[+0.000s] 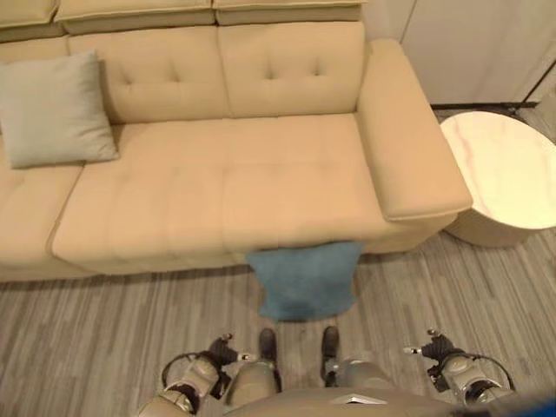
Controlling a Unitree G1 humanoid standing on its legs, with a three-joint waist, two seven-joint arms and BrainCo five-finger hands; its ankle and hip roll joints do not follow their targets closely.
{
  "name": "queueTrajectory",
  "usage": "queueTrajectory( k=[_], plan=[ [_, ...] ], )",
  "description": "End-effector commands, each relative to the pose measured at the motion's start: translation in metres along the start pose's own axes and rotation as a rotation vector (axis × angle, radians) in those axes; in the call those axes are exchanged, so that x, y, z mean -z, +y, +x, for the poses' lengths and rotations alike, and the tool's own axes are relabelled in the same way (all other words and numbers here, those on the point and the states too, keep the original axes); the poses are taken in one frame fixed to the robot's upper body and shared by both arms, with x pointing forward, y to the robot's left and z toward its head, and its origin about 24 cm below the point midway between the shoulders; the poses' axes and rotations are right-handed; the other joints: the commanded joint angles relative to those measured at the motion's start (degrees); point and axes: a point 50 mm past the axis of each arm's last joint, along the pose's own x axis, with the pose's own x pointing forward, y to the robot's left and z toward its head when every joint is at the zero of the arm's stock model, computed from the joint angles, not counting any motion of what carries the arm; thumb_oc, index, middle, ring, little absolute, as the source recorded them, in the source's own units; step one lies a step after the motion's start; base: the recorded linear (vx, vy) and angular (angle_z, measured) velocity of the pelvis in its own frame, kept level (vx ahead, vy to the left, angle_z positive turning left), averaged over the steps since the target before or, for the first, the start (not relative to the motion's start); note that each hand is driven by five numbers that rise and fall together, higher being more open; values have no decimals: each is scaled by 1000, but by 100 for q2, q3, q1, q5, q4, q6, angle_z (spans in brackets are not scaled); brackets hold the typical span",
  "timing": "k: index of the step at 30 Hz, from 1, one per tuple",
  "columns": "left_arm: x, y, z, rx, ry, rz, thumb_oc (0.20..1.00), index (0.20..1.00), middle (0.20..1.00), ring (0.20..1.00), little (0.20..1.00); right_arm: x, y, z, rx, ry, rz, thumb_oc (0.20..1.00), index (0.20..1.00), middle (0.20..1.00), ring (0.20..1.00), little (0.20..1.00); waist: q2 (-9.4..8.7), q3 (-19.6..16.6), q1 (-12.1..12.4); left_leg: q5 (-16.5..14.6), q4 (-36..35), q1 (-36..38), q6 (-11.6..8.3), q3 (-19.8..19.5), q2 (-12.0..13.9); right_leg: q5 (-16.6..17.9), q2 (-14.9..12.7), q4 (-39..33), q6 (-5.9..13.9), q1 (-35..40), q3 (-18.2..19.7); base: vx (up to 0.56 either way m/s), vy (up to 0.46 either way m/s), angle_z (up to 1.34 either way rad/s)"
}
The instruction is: Pick up all the scattered cushions and arrange them neatly on the sofa.
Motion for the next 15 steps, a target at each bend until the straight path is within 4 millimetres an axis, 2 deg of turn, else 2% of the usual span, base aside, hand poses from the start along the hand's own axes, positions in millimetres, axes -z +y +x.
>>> queueTrajectory(
  k=[1,3,6,8,9,10,13,14,15],
  plan=[
    [-12,32,2,-115,-42,-70,1000,1000,1000,1000,1000,-14,1,1,18,-49,3,1000,1000,1000,1000,1000,-327,-191,51,-255,556,-674,20,23,-252,-626,-495,830,768,-383,382,-61,51,-17],
    [-27,47,2,-172,-97,-121,1000,1000,1000,1000,1000,-32,-5,2,47,-108,7,1000,1000,1000,1000,1000,-356,-64,97,-272,693,-943,52,37,-279,-603,-510,1038,767,-737,433,-148,49,-9],
    [-93,90,-6,-322,-345,-323,1000,1000,1000,1000,1000,-103,-37,-2,180,-333,105,1000,1000,1000,1000,1000,-367,328,172,-181,1067,-1894,61,80,-335,-508,-606,1607,709,-1841,507,-243,54,-6],
    [-120,103,-13,-364,-445,-400,1000,1000,1000,1000,1000,-131,-52,-9,245,-421,148,1000,1000,1000,1000,1000,-358,463,175,-157,1253,-2295,47,87,-297,-501,-642,1787,686,-2225,518,-173,11,4],
    [-138,112,-19,-391,-512,-474,1000,1000,1000,1000,1000,-152,-64,-15,292,-485,200,1000,1000,1000,1000,1000,-340,550,167,-156,1404,-2649,40,74,-267,-495,-667,1945,672,-2594,531,-86,-15,-2],
    [-149,117,-22,-402,-548,-512,1000,1000,1000,1000,1000,-165,-71,-19,322,-520,222,1000,1000,1000,1000,1000,-330,571,154,-333,1543,-2812,-7,54,-241,-659,-674,2101,706,-2759,558,-75,-11,-7],
    [-184,136,-38,-440,-666,-604,1000,1000,1000,1000,1000,-203,-95,-36,407,-639,299,1000,1000,1000,1000,1000,-318,661,101,-347,1840,-3481,-14,32,-179,-658,-696,2387,704,-3431,624,-63,-30,-5],
    [-184,137,-38,-440,-668,-605,1000,1000,1000,1000,1000,-203,-95,-37,408,-640,299,1000,1000,1000,1000,1000,-315,643,99,-355,1863,-3523,-13,31,-177,-665,-698,2407,704,-3471,624,-115,-37,-6],
    [-222,157,-61,-473,-810,-670,1000,1000,1000,1000,1000,-242,-124,-63,505,-786,389,1000,1000,1000,1000,1000,-274,707,28,-402,2268,-4346,-12,-46,-120,-717,-716,2771,685,-4270,731,-100,-42,-13]
  ],
)
